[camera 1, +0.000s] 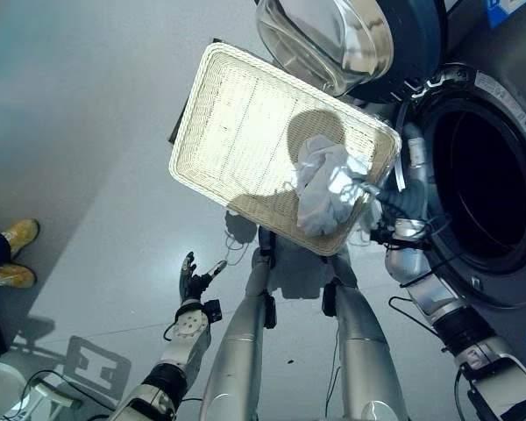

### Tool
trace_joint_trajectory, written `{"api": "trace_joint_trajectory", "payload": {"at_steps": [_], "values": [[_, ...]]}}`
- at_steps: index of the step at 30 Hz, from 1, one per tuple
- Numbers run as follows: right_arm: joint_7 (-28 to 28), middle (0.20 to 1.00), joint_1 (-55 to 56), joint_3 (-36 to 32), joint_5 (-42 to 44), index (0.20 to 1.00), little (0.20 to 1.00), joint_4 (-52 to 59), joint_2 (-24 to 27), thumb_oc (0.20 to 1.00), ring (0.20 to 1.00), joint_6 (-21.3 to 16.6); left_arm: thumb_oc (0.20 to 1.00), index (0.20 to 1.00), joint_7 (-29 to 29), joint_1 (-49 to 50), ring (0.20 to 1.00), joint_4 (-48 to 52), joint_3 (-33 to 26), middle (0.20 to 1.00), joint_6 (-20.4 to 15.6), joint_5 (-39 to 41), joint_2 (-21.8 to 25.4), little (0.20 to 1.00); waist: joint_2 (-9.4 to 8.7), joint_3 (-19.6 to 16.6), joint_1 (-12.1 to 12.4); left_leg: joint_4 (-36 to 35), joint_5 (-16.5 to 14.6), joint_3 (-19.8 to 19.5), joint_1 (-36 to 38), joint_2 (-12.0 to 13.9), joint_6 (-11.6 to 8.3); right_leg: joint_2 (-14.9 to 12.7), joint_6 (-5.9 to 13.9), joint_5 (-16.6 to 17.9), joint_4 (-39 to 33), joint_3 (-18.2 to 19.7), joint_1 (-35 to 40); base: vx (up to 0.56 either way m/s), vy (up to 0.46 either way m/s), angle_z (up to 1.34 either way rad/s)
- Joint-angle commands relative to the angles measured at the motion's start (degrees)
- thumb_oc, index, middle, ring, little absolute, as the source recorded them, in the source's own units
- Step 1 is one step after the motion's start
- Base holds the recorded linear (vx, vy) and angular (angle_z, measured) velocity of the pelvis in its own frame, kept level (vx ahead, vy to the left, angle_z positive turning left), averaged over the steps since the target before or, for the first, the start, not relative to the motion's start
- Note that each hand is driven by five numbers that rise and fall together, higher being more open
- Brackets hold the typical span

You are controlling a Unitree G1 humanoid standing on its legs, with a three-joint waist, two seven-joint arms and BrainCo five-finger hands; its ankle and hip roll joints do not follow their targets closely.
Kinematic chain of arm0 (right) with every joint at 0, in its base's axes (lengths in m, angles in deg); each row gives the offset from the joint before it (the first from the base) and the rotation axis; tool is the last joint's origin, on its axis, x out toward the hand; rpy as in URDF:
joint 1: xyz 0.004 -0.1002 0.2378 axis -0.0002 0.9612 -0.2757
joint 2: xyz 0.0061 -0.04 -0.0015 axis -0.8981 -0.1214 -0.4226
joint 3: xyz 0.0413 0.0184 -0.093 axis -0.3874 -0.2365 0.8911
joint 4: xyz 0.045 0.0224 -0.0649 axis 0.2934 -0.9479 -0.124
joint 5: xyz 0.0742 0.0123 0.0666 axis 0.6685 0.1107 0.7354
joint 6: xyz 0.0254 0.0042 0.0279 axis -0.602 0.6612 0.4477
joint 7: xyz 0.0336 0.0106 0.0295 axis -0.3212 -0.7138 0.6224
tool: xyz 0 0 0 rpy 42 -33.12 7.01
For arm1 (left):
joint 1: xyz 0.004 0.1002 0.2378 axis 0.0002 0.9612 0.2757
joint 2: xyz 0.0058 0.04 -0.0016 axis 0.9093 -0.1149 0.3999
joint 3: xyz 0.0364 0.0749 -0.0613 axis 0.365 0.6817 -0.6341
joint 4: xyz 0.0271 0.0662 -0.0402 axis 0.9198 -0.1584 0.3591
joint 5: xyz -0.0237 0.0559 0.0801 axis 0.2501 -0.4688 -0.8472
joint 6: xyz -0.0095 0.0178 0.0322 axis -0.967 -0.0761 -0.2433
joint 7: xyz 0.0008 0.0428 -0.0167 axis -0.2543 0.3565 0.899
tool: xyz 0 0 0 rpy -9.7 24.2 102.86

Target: Put the clothes into the washing machine.

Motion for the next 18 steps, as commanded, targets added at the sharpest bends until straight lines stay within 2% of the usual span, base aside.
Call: {"api": "trace_joint_trajectory", "payload": {"at_steps": [1, 2, 5, 8, 13, 14, 18], "values": [[7.5, 1.000, -1.4, 5.1, -5.7, 1.000, 1.000, 1.4, 2.3, 1.000, 1.000, 4.0, 1.000, 1.000, -1.0, 1.7, 1.000, -2.1, -0.9, 1.000, -1.6, -1.3, 3.4, 1.000, -1.58, -1.1, 0.9, 3.2, -4.0, 3.0, -1.0, -3.2, 0.10, 1.6, 5.17, -2.6, 1.9, 1.1, 1.1, -0.04, -0.198, 0.07], [9.0, 1.000, -3.5, 9.0, -5.4, 1.000, 1.000, -1.1, 3.7, 1.000, 1.000, 10.1, 1.000, 1.000, -1.0, 0.4, 1.000, -2.5, -0.1, 1.000, -1.0, -0.8, 4.4, 1.000, -2.07, -1.1, 1.4, 2.8, -3.7, 2.8, -1.0, -3.0, -0.11, 1.5, 5.21, -2.6, 1.5, 0.3, 1.4, -0.05, -0.252, 0.10], [12.8, 1.000, -5.4, 12.1, -6.7, 1.000, 1.000, -5.1, 4.5, 1.000, 1.000, 18.1, 1.000, 1.000, -1.0, -0.1, 1.000, -2.8, 1.0, 1.000, -1.3, 0.1, 5.4, 1.000, -2.49, -1.1, 2.1, 2.6, -3.4, 2.5, -1.3, -2.6, -0.62, 1.2, 5.26, -2.7, 1.5, -1.0, 1.4, -0.01, -0.118, 0.22], [15.8, 1.000, -6.4, 14.0, -4.5, 1.000, 1.000, -7.1, 5.2, 1.000, 1.000, 22.1, 1.000, 1.000, -0.7, -0.6, 1.000, -2.2, 1.6, 1.000, 0.1, -0.6, 6.2, 1.000, -2.91, -1.1, 2.6, 2.5, -3.2, 2.5, -1.5, -2.3, -0.84, 1.0, 5.34, -2.5, 1.3, -2.3, 1.6, 0.00, -0.094, 0.18], [16.5, 1.000, -6.5, 14.0, -4.0, 1.000, 1.000, -7.4, 5.1, 1.000, 1.000, 23.2, 1.000, 1.000, -0.6, -0.7, 1.000, -2.1, 1.6, 1.000, 0.4, -0.6, 6.3, 1.000, -2.99, -1.1, 2.7, 2.5, -3.2, 2.5, -1.4, -2.3, -0.88, 1.0, 5.32, -2.5, 1.3, -2.4, 1.6, 0.00, -0.037, 0.05], [17.3, 1.000, -7.9, 14.2, -4.8, 1.000, 1.000, -15.1, 3.3, 1.000, 1.000, 28.3, 1.000, 1.000, -0.5, -2.0, 1.000, -1.3, 2.4, 1.000, 2.0, -0.9, 6.7, 1.000, -2.64, -1.1, 3.8, 3.0, -3.0, 2.1, -2.5, -2.1, -1.09, 0.5, 5.16, -2.9, 2.4, -4.1, 1.0, 0.01, -0.141, 0.22], [14.0, 1.000, -10.3, 14.2, -5.9, 1.000, 1.000, -22.5, 1.3, 1.000, 1.000, 29.8, 1.000, 1.000, -0.4, -3.3, 1.000, -1.2, 3.7, 1.000, 2.4, -1.1, 5.9, 1.000, -1.51, -1.1, 4.6, 3.7, -2.9, 1.6, -3.3, -2.3, -1.03, 0.2, 5.01, -3.4, 3.5, -4.6, 0.2, 0.02, -0.070, 0.14]]}}
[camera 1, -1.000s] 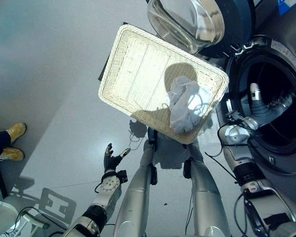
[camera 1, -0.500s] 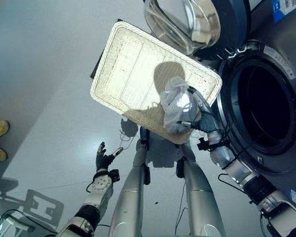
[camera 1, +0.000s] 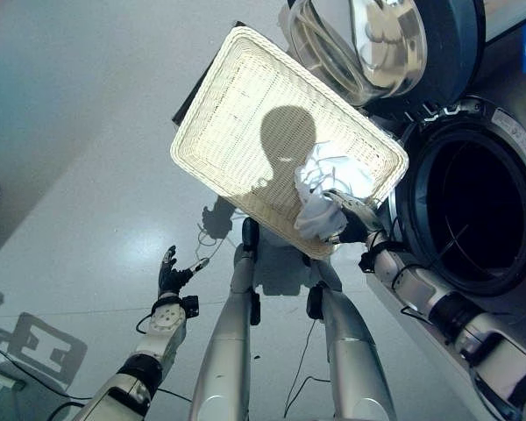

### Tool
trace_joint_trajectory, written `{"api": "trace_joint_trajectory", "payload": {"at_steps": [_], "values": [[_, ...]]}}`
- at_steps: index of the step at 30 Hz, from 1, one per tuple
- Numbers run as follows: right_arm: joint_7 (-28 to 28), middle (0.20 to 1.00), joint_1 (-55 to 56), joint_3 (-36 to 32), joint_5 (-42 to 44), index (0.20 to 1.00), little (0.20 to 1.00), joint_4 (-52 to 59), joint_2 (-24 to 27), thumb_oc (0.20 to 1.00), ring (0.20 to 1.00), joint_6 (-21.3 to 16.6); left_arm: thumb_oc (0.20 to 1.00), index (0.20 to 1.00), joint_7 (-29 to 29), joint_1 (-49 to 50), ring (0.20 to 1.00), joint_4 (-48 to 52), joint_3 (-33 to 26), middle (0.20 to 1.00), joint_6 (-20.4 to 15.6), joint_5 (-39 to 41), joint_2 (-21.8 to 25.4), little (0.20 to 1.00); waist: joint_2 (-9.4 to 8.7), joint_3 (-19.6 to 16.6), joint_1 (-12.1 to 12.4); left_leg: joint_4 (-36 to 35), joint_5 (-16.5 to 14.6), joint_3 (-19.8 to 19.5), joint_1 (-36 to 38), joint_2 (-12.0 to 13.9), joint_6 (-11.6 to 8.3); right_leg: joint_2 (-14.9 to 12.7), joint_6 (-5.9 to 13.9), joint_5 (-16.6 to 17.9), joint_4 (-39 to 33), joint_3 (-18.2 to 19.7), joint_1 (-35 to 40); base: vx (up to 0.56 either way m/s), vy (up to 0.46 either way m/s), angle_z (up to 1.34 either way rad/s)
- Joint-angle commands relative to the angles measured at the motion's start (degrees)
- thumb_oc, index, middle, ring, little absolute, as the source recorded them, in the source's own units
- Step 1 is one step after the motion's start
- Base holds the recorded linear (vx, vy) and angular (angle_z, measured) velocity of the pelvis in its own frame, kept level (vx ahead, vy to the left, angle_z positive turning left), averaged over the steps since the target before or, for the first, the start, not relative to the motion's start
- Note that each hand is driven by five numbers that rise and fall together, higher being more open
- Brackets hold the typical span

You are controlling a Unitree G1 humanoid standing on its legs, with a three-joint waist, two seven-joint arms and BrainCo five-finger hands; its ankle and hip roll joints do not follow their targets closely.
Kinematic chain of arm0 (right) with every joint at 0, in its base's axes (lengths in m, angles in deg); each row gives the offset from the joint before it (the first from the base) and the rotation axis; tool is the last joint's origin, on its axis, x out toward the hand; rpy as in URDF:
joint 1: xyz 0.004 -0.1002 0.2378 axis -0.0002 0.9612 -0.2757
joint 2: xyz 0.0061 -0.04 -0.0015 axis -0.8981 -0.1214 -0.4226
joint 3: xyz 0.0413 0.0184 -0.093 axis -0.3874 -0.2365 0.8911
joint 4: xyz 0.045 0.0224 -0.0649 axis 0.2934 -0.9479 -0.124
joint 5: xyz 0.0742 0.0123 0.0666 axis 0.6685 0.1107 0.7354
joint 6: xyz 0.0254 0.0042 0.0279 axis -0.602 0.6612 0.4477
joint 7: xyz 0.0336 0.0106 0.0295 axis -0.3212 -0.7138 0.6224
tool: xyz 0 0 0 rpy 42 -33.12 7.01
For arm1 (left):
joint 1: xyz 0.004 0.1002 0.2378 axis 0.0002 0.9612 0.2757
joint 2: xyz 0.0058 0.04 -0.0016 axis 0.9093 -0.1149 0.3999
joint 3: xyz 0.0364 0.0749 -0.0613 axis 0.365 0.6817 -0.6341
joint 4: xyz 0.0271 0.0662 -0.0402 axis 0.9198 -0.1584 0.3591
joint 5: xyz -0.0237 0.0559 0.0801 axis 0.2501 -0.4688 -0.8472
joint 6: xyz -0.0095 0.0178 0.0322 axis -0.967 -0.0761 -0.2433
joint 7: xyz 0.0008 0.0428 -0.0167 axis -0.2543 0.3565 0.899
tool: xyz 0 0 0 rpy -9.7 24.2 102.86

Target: Put the clothes into the washing machine.

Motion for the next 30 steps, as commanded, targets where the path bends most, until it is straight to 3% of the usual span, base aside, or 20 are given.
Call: {"api": "trace_joint_trajectory", "payload": {"at_steps": [1, 11, 16, 18, 24, 25, 26, 27, 30], "values": [[-2.3, 1.000, 0.7, -0.3, -0.1, 1.000, 1.000, -2.3, 1.0, 1.000, 1.000, 3.1, 1.000, 1.000, 0.6, 0.1, 1.000, 0.5, 0.9, 1.000, 0.7, -1.3, -0.8, 1.000, 1.32, -1.1, 2.5, 3.5, -4.1, 4.4, -1.8, -3.1, -0.58, -0.2, 4.50, -2.6, 5.0, -1.0, -1.9, 0.02, -0.016, 0.14], [-7.1, 1.000, -8.0, -1.9, -4.8, 1.000, 1.000, -18.8, -3.5, 1.000, 1.000, 9.6, 1.000, 1.000, 1.6, -1.7, 1.000, 2.1, 4.3, 1.000, 0.3, -2.8, -3.5, 1.000, 5.66, -1.1, 5.3, 4.2, -3.3, 3.3, -5.0, -3.9, -0.51, -1.2, 4.33, -3.0, 7.4, -2.0, -5.2, 0.02, -0.010, 0.08], [-7.4, 1.000, -8.9, -1.9, -5.5, 1.000, 1.000, -20.3, -3.5, 1.000, 1.000, 10.3, 1.000, 1.000, 1.5, -1.7, 1.000, 2.1, 4.5, 1.000, 0.4, -2.8, -3.6, 1.000, 5.94, -1.1, 5.6, 4.1, -3.2, 3.2, -5.3, -4.0, -0.49, -1.2, 4.32, -2.9, 7.3, -2.0, -5.5, 0.01, -0.003, 0.05], [-4.4, 1.000, -11.4, -0.9, -8.7, 1.000, 1.000, -24.5, -4.1, 1.000, 1.000, 14.4, 1.000, 1.000, 1.3, -2.1, 1.000, 1.9, 5.5, 1.000, 0.1, -2.6, -4.1, 1.000, 6.75, -1.1, 5.8, 4.0, -2.7, 2.9, -6.7, -4.1, -0.38, -0.9, 4.13, -2.3, 7.0, -1.3, -7.1, 0.04, -0.008, 0.11], [-0.1, 1.000, -12.7, 1.7, -15.9, 1.000, 1.000, -26.3, -4.5, 1.000, 1.000, 14.9, 1.000, 1.000, 1.6, -2.6, 1.000, 2.9, 7.0, 1.000, -0.3, -2.5, -5.0, 1.000, 7.35, -1.1, 5.8, 3.5, -2.1, 2.9, -7.5, -4.3, -0.30, -0.8, 4.09, -1.4, 5.8, -0.8, -7.8, 0.01, -0.005, 0.03], [1.3, 0.523, -13.2, 2.3, -16.2, 0.523, 0.523, -26.2, -4.6, 0.523, 0.523, 13.9, 1.000, 1.000, 2.1, -2.9, 1.000, 3.4, 7.4, 1.000, 0.0, -2.2, -5.1, 1.000, 7.42, -1.1, 5.8, 3.5, -1.9, 2.8, -7.8, -4.4, -0.27, -0.6, 4.07, -1.2, 5.7, -0.6, -8.2, 0.00, 0.000, 0.00], [1.7, 0.404, -13.2, 2.5, -16.3, 0.404, 0.404, -26.2, -4.6, 0.404, 0.404, 13.6, 1.000, 1.000, 2.2, -2.9, 1.000, 3.5, 7.5, 1.000, 0.0, -2.1, -5.1, 1.000, 7.41, -1.1, 5.7, 3.5, -1.9, 2.8, -7.8, -4.4, -0.27, -0.6, 4.06, -1.2, 5.7, -0.5, -8.2, 0.00, 0.000, 0.00], [2.3, 0.200, -13.5, 2.8, -16.8, 0.200, 0.200, -26.1, -4.8, 0.200, 0.200, 13.4, 1.000, 1.000, 2.2, -3.1, 1.000, 3.6, 7.5, 1.000, 0.0, -1.9, -5.2, 1.000, 7.38, -1.1, 5.7, 3.4, -1.8, 2.8, -8.0, -4.4, -0.31, -0.6, 4.11, -1.1, 5.6, -0.5, -8.4, 0.00, 0.000, 0.00], [3.2, 0.200, -13.8, 3.4, -17.2, 0.200, 0.200, -25.9, -4.9, 0.200, 0.200, 12.8, 1.000, 1.000, 2.4, -3.3, 1.000, 4.0, 7.5, 1.000, 0.2, -2.2, -5.3, 1.000, 7.31, -1.1, 5.7, 3.3, -1.7, 2.8, -8.1, -4.3, -0.35, -0.6, 4.16, -0.8, 5.3, -0.5, -8.5, 0.00, 0.000, 0.00]]}}
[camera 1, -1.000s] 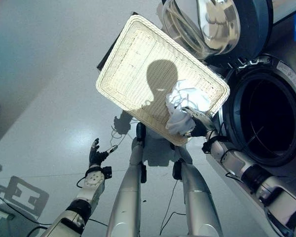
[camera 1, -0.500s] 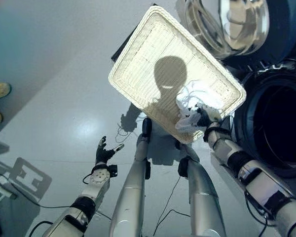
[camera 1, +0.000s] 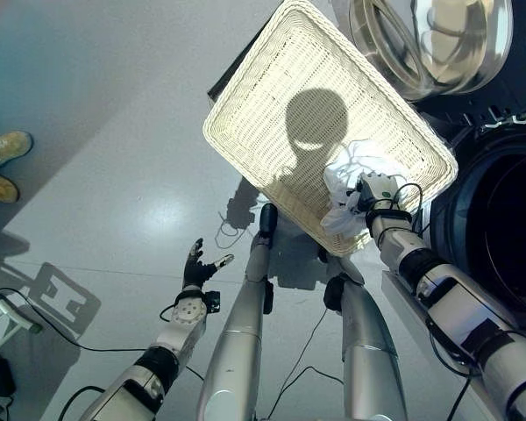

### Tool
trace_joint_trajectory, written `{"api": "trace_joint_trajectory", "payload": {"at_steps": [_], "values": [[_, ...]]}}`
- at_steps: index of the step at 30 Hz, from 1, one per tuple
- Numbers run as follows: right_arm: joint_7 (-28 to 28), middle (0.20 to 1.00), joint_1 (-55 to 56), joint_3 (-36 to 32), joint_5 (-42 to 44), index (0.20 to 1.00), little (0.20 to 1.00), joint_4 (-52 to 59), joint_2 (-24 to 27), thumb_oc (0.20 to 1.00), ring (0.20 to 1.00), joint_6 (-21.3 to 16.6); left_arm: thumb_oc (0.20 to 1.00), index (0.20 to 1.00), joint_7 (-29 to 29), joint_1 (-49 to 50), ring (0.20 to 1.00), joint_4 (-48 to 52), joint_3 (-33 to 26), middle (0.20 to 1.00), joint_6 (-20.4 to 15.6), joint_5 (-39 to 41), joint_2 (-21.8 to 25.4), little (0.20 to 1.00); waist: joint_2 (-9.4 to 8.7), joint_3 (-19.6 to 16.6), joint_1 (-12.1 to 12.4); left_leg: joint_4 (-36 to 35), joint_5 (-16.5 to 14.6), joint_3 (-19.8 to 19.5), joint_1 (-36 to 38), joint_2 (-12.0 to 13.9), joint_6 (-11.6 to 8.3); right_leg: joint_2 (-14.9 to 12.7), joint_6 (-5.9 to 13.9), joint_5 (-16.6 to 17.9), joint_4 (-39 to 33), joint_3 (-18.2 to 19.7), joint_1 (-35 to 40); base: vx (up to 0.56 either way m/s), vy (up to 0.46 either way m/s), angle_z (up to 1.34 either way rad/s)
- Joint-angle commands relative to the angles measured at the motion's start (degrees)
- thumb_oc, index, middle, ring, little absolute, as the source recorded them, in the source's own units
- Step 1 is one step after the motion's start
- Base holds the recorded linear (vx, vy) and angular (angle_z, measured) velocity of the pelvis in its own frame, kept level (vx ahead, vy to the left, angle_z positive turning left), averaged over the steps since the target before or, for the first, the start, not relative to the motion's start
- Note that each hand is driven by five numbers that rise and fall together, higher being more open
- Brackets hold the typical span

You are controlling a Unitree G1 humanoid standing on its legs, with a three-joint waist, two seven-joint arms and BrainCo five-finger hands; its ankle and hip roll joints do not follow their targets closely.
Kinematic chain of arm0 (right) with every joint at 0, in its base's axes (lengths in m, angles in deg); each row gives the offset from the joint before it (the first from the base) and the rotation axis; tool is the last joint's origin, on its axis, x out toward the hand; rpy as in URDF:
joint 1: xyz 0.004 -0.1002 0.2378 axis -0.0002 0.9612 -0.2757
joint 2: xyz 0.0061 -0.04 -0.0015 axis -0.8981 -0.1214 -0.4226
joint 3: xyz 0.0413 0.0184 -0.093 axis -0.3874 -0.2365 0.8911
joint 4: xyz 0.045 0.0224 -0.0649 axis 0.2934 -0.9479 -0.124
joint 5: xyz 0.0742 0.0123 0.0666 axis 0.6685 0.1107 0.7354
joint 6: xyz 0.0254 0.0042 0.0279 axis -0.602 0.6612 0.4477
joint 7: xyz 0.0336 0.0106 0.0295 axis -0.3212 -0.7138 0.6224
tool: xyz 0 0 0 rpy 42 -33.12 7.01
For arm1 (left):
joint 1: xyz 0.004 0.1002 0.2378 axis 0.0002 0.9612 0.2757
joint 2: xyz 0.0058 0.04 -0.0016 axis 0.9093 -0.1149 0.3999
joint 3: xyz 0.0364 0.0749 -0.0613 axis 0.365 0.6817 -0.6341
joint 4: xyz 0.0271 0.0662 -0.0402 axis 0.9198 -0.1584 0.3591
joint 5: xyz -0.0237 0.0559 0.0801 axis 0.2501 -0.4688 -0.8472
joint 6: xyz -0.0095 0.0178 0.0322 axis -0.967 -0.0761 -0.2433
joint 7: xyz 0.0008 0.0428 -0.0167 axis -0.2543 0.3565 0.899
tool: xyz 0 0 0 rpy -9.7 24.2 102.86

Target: Put the clothes into the washing machine.

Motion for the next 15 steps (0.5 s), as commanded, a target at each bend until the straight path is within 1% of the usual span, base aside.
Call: {"api": "trace_joint_trajectory", "payload": {"at_steps": [1, 8, 9, 10, 11, 12, 13, 14, 15], "values": [[5.6, 0.200, 3.1, 3.5, -1.3, 0.200, 0.200, -4.3, 2.1, 0.200, 0.200, -0.4, 1.000, 1.000, 1.7, -1.5, 1.000, 0.1, 0.5, 1.000, -0.6, -2.2, -2.0, 1.000, 4.52, -0.8, 0.7, 2.0, -2.1, 4.8, -2.5, -3.6, 0.48, 1.9, 5.66, 5.1, -6.0, 1.2, 0.1, 0.00, 0.000, 0.00], [5.8, 0.200, 3.1, 3.6, -1.2, 0.200, 0.200, -4.1, 1.9, 0.200, 0.200, -0.6, 1.000, 1.000, 1.8, -1.5, 1.000, 0.2, 0.5, 1.000, -0.5, -2.2, -2.0, 1.000, 4.45, -0.8, 0.7, 1.9, -2.1, 4.8, -2.5, -3.6, 0.47, 1.9, 5.68, 5.2, -6.1, 1.3, 0.1, 0.00, 0.000, 0.00], [6.8, 0.200, 2.8, 4.1, -0.4, 0.200, 0.200, -3.7, 1.6, 0.200, 0.200, -1.6, 1.000, 1.000, 1.9, -1.6, 1.000, 0.5, 0.4, 1.000, -0.1, -2.0, -1.9, 1.000, 4.19, -0.8, 0.6, 1.7, -2.0, 4.7, -2.4, -3.5, 0.45, 2.0, 5.76, 5.6, -6.6, 1.3, 0.3, 0.00, 0.000, 0.00], [9.1, 0.200, 2.5, 3.3, 13.4, 0.200, 0.200, -2.3, 1.9, 0.200, 0.200, -6.9, 1.000, 1.000, 1.4, -2.1, 1.000, 1.7, 0.0, 1.000, 1.5, -1.5, -1.1, 1.000, 3.58, -0.8, 0.5, 1.4, -1.8, 4.9, -2.2, -3.3, 0.42, 2.1, 5.66, 5.8, -7.0, 1.5, 0.6, 0.00, 0.000, 0.00], [6.3, 0.200, 2.8, 1.9, 16.8, 0.200, 0.200, -0.6, 2.1, 0.200, 0.200, -8.1, 1.000, 1.000, 1.4, -1.9, 1.000, 2.1, -0.2, 1.000, 2.0, -1.6, -0.8, 1.000, 3.35, -0.8, 0.3, 1.7, -1.9, 5.0, -2.2, -3.2, 0.45, 2.1, 5.65, 5.8, -6.8, 1.7, 0.5, 0.00, 0.000, 0.00], [5.4, 0.200, 2.9, 1.5, 18.2, 0.200, 0.200, -0.1, 2.3, 0.200, 0.200, -8.7, 1.000, 1.000, 1.3, -1.8, 1.000, 2.2, -0.4, 1.000, 2.1, -1.7, -0.8, 1.000, 3.25, -0.8, 0.2, 1.8, -1.9, 5.0, -2.2, -3.1, 0.46, 2.1, 5.67, 5.8, -6.7, 1.7, 0.5, 0.00, 0.000, 0.00], [3.0, 0.580, 3.5, -0.2, 21.5, 0.580, 0.580, 3.7, 3.1, 0.580, 0.580, -9.1, 1.000, 1.000, 1.5, -1.2, 1.000, 2.9, -0.9, 1.000, 2.5, -1.8, -0.4, 1.000, 2.77, -0.8, -0.1, 1.8, -2.0, 5.1, -2.0, -3.0, 0.40, 2.3, 5.74, 5.9, -6.7, 1.9, 0.6, 0.00, 0.000, 0.00], [1.1, 1.000, 4.0, -1.0, 22.4, 1.000, 1.000, 6.0, 3.6, 1.000, 1.000, -9.4, 1.000, 1.000, 1.6, -0.8, 1.000, 3.3, -1.1, 1.000, 2.6, -1.9, -0.2, 1.000, 2.48, -0.8, -0.3, 1.7, -2.1, 5.2, -1.8, -3.0, 0.36, 2.4, 5.79, 6.0, -6.8, 2.1, 0.8, 0.00, 0.000, 0.00], [-1.0, 1.000, 4.8, -2.0, 23.5, 1.000, 1.000, 9.6, 4.5, 1.000, 1.000, -9.9, 1.000, 1.000, 1.7, -0.1, 1.000, 3.7, -1.6, 1.000, 2.6, -2.1, 0.0, 1.000, 2.09, -0.8, -0.6, 1.6, -2.1, 5.3, -1.5, -2.9, 0.35, 2.5, 5.84, 6.2, -7.0, 2.2, 1.0, 0.00, 0.000, 0.00]]}}
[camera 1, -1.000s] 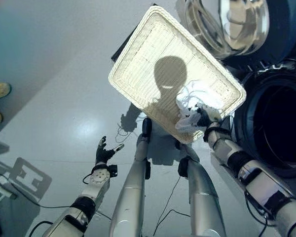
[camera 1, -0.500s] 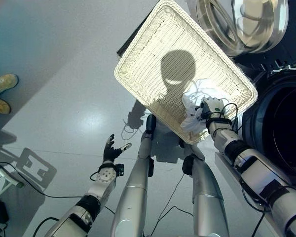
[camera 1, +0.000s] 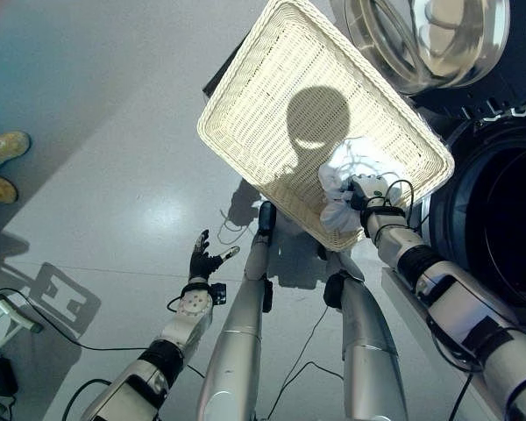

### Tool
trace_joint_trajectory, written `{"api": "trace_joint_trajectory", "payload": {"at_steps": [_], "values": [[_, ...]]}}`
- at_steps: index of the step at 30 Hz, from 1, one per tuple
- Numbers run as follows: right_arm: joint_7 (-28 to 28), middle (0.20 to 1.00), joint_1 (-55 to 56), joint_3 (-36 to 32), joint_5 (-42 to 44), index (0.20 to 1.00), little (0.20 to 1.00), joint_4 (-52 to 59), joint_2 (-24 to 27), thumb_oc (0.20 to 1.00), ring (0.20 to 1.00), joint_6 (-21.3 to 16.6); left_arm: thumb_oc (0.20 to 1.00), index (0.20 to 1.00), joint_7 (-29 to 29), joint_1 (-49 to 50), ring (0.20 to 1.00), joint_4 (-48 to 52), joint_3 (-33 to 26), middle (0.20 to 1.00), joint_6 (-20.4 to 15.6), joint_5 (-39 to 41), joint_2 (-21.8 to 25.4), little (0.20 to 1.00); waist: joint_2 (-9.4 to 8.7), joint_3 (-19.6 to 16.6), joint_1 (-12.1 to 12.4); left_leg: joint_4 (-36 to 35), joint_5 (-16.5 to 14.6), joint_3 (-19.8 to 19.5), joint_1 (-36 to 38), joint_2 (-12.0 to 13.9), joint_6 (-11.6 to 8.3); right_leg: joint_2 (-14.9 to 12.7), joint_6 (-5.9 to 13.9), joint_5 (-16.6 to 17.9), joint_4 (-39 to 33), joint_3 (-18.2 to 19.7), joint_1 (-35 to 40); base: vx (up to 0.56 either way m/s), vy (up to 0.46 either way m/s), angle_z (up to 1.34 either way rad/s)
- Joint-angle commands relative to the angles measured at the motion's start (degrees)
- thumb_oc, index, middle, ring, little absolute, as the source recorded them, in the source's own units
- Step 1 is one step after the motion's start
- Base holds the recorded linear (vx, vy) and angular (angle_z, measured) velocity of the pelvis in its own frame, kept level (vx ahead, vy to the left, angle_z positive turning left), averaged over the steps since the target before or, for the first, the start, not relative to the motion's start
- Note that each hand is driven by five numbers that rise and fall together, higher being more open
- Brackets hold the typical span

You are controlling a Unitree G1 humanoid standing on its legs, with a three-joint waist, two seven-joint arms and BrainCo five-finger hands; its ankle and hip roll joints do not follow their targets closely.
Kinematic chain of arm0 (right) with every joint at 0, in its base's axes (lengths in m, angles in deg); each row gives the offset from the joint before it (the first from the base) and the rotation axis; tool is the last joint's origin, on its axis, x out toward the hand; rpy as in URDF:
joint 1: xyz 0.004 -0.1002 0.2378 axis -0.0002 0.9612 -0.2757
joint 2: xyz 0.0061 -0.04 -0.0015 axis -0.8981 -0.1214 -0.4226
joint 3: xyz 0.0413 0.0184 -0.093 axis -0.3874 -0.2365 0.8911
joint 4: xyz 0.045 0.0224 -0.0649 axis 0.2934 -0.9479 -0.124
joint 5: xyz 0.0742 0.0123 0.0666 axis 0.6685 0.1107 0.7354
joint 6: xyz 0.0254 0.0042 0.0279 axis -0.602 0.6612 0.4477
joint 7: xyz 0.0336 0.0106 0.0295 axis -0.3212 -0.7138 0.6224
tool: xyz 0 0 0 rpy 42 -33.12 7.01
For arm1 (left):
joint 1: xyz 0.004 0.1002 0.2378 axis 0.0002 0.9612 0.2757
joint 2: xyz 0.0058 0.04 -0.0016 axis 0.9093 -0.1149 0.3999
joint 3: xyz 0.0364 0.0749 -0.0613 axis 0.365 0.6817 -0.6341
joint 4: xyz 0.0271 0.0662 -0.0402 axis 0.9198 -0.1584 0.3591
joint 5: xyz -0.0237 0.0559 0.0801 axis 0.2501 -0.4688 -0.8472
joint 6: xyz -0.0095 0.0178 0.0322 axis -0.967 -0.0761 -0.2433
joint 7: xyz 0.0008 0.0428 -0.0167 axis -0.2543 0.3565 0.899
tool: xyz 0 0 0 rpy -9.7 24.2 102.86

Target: Put the clothes into the washing machine.

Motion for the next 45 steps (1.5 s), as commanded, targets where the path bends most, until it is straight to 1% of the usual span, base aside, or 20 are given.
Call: {"api": "trace_joint_trajectory", "payload": {"at_steps": [1, 4, 5, 7, 9, 13, 20, 22, 25, 26, 29, 32, 33, 35, 38, 40, 41, 43, 44, 45], "values": [[-4.3, 1.000, 3.9, -0.9, 7.4, 1.000, 1.000, 2.8, 0.7, 1.000, 1.000, -3.0, 1.000, 1.000, 1.1, 1.7, 1.000, 0.0, -0.4, 1.000, 0.4, -2.1, -0.4, 1.000, 2.05, -0.8, -0.4, 1.0, -2.4, 5.1, -0.7, -3.2, 0.72, 2.5, 6.24, 6.4, -8.0, 2.1, 2.2, 0.00, 0.000, 0.00], [-9.7, 1.000, 8.8, -4.3, 9.9, 1.000, 1.000, 17.2, 4.0, 1.000, 1.000, -3.6, 1.000, 1.000, 2.2, 4.5, 1.000, 1.8, -2.2, 1.000, 0.2, -2.7, 0.4, 1.000, 0.29, -0.8, -2.0, 0.8, -2.7, 5.6, -0.1, -2.9, 0.72, 3.1, 6.42, 6.8, -8.3, 2.9, 2.3, -0.01, 0.022, -0.02], [-10.3, 1.000, 10.6, -5.3, 9.7, 1.000, 1.000, 20.7, 4.6, 1.000, 1.000, -3.3, 1.000, 1.000, 2.5, 5.1, 1.000, 2.1, -2.6, 1.000, 0.1, -2.7, 0.5, 1.000, -0.14, -0.8, -2.4, 0.6, -2.8, 5.8, 0.1, -2.8, 0.75, 3.2, 6.47, 6.9, -8.4, 3.3, 2.4, -0.01, 0.038, -0.04], [-11.3, 1.000, 14.1, -7.4, 9.5, 1.000, 1.000, 26.0, 5.3, 1.000, 1.000, -4.3, 1.000, 1.000, 3.0, 6.1, 1.000, 2.6, -3.4, 1.000, 0.0, -2.9, 0.6, 1.000, -0.84, -0.8, -3.3, 0.3, -2.9, 6.1, 0.6, -2.6, 0.89, 3.5, 6.56, 7.0, -8.6, 3.8, 2.6, 0.00, 0.041, -0.02], [-12.2, 1.000, 19.3, -10.8, 9.6, 1.000, 1.000, 32.5, 5.6, 1.000, 1.000, -6.4, 1.000, 1.000, 3.0, 7.4, 1.000, 2.5, -5.1, 1.000, -0.7, -2.9, 0.7, 1.000, -1.78, -0.8, -4.5, 0.0, -3.2, 6.5, 1.2, -2.4, 1.13, 3.8, 6.74, 7.1, -8.6, 4.7, 2.6, -0.01, 0.051, -0.07], [-12.3, 1.000, 23.5, -13.3, 10.4, 1.000, 1.000, 37.6, 5.6, 1.000, 1.000, -8.6, 1.000, 1.000, 2.7, 8.1, 1.000, 1.4, -6.8, 1.000, -1.7, -3.0, 0.4, 1.000, -2.62, -0.8, -5.6, -0.2, -3.5, 7.1, 1.6, -2.1, 1.16, 4.0, 6.95, 7.2, -9.1, 5.5, 2.8, -0.02, 0.041, -0.22], [-12.6, 1.000, 25.7, -13.9, 10.0, 1.000, 1.000, 41.7, 5.8, 1.000, 1.000, -11.3, 1.000, 1.000, 2.4, 8.0, 1.000, -0.4, -7.7, 1.000, -2.7, -2.9, 0.1, 1.000, -2.97, -0.8, -6.4, -0.5, -3.7, 7.5, 2.0, -1.9, 1.08, 4.0, 7.11, 7.3, -9.7, 6.2, 3.0, -0.01, 0.010, -0.13], [-13.7, 1.000, 25.5, -13.7, 8.4, 1.000, 1.000, 42.6, 5.5, 1.000, 1.000, -12.5, 1.000, 1.000, 2.2, 7.8, 1.000, -0.7, -7.6, 1.000, -2.8, -2.9, 0.0, 1.000, -2.82, -0.8, -6.4, -0.2, -3.9, 7.4, 1.9, -2.1, 1.05, 4.0, 7.12, 7.1, -9.7, 6.3, 3.0, 0.00, 0.000, 0.00], [-15.2, 1.000, 25.0, -13.5, 4.6, 1.000, 1.000, 42.8, 5.6, 1.000, 1.000, -12.6, 1.000, 1.000, 2.1, 7.7, 1.000, -1.1, -7.5, 1.000, -3.0, -2.9, -0.2, 1.000, -2.69, -0.8, -6.4, 0.0, -4.0, 7.2, 1.8, -2.2, 1.04, 4.0, 7.10, 6.9, -9.6, 6.4, 3.1, 0.00, 0.000, 0.00], [-16.2, 1.000, 23.9, -12.7, 0.0, 1.000, 1.000, 42.7, 6.0, 1.000, 1.000, -11.9, 1.000, 1.000, 2.0, 7.2, 1.000, -1.7, -7.3, 1.000, -3.2, -3.0, -0.4, 1.000, -2.51, -0.8, -6.3, 0.1, -4.1, 7.0, 1.8, -2.3, 1.02, 4.0, 7.15, 6.8, -9.5, 6.4, 3.1, 0.00, 0.000, 0.00], [-16.8, 1.000, 22.5, -11.4, -5.1, 1.000, 1.000, 42.0, 6.8, 1.000, 1.000, -9.6, 1.000, 1.000, 1.7, 6.7, 1.000, -2.1, -7.1, 1.000, -3.1, -3.1, -0.3, 1.000, -2.31, -0.8, -6.2, 0.1, -4.1, 6.8, 1.9, -2.4, 1.00, 3.9, 7.22, 6.6, -9.5, 6.4, 3.3, 0.00, 0.000, 0.00], [-19.4, 1.000, 19.2, -8.8, -10.6, 1.000, 1.000, 39.9, 8.4, 1.000, 1.000, -6.4, 1.000, 1.000, 1.6, 5.6, 1.000, -2.9, -6.3, 1.000, -3.1, -2.8, -0.3, 1.000, -1.98, -0.8, -5.8, 0.4, -4.2, 6.5, 1.7, -2.7, 1.03, 3.8, 7.26, 6.5, -9.7, 6.2, 3.4, 0.00, 0.000, 0.00], [-19.6, 1.000, 19.1, -8.6, -11.0, 1.000, 1.000, 39.8, 8.4, 1.000, 1.000, -6.2, 1.000, 1.000, 1.6, 5.6, 1.000, -2.9, -6.3, 1.000, -3.1, -2.8, -0.3, 1.000, -1.97, -0.8, -5.8, 0.4, -4.2, 6.4, 1.6, -2.7, 1.02, 3.7, 7.26, 6.5, -9.7, 6.2, 3.4, 0.00, 0.000, 0.00], [-23.3, 1.000, 15.7, -6.3, -14.2, 1.000, 1.000, 36.5, 8.9, 1.000, 1.000, -4.9, 1.000, 1.000, 1.3, 4.7, 1.000, -3.8, -5.6, 1.000, -3.4, -2.9, -0.4, 1.000, -1.47, -0.8, -5.3, 0.7, -4.3, 6.0, 1.3, -3.0, 1.14, 3.6, 7.29, 6.5, -9.8, 6.0, 3.3, 0.00, 0.000, 0.00], [-24.7, 1.000, 14.0, -5.6, -15.0, 1.000, 1.000, 35.7, 8.7, 1.000, 1.000, -4.5, 1.000, 1.000, 1.7, 4.0, 1.000, -3.8, -5.2, 1.000, -2.9, -3.0, -0.5, 1.000, -1.28, -0.8, -5.1, 0.8, -4.4, 5.8, 1.2, -3.2, 1.19, 3.4, 7.31, 6.5, -9.8, 5.8, 3.3, 0.00, 0.000, 0.00], [-25.8, 1.000, 13.0, -5.0, -15.7, 1.000, 1.000, 35.5, 8.7, 1.000, 1.000, -5.7, 1.000, 1.000, 1.8, 3.8, 1.000, -4.0, -5.0, 1.000, -2.9, -3.2, -0.6, 1.000, -1.19, -0.8, -4.9, 0.8, -4.3, 5.7, 1.0, -3.3, 1.22, 3.4, 7.30, 6.5, -9.9, 5.6, 3.3, 0.00, -0.010, 0.05], [-26.4, 1.000, 12.3, -4.5, -15.8, 1.000, 1.000, 35.5, 8.9, 1.000, 1.000, -7.3, 1.000, 1.000, 1.6, 3.6, 1.000, -4.1, -5.0, 1.000, -2.9, -3.2, -0.6, 1.000, -1.10, -0.8, -4.8, 0.9, -4.3, 5.6, 0.9, -3.5, 1.28, 3.4, 7.29, 6.6, -9.9, 5.5, 3.1, 0.00, -0.002, 0.05], [-26.4, 1.000, 12.1, -4.4, -15.6, 1.000, 1.000, 35.8, 9.1, 1.000, 1.000, -8.1, 1.000, 1.000, 1.6, 3.5, 1.000, -4.1, -5.0, 1.000, -2.8, -3.3, -0.6, 1.000, -1.10, -0.8, -4.7, 0.9, -4.3, 5.6, 0.8, -3.5, 1.29, 3.3, 7.32, 6.5, -9.9, 5.4, 3.1, 0.00, -0.002, 0.02], [-26.9, 1.000, 11.9, -4.2, -14.9, 1.000, 1.000, 36.6, 9.3, 1.000, 1.000, -10.3, 1.000, 1.000, 1.6, 3.4, 1.000, -3.8, -4.9, 1.000, -2.4, -3.3, -0.5, 1.000, -1.18, -0.8, -4.7, 1.0, -4.3, 5.5, 0.8, -3.6, 1.31, 3.4, 7.33, 6.4, -9.9, 5.3, 3.2, 0.00, -0.008, 0.03], [-27.0, 1.000, 11.9, -4.1, -15.2, 1.000, 1.000, 36.7, 9.3, 1.000, 1.000, -10.4, 1.000, 1.000, 1.6, 3.4, 1.000, -3.8, -4.9, 1.000, -2.3, -3.3, -0.5, 1.000, -1.19, -0.8, -4.6, 1.0, -4.4, 5.5, 0.8, -3.6, 1.31, 3.4, 7.33, 6.4, -9.8, 5.3, 3.1, 0.00, -0.007, 0.06]]}}
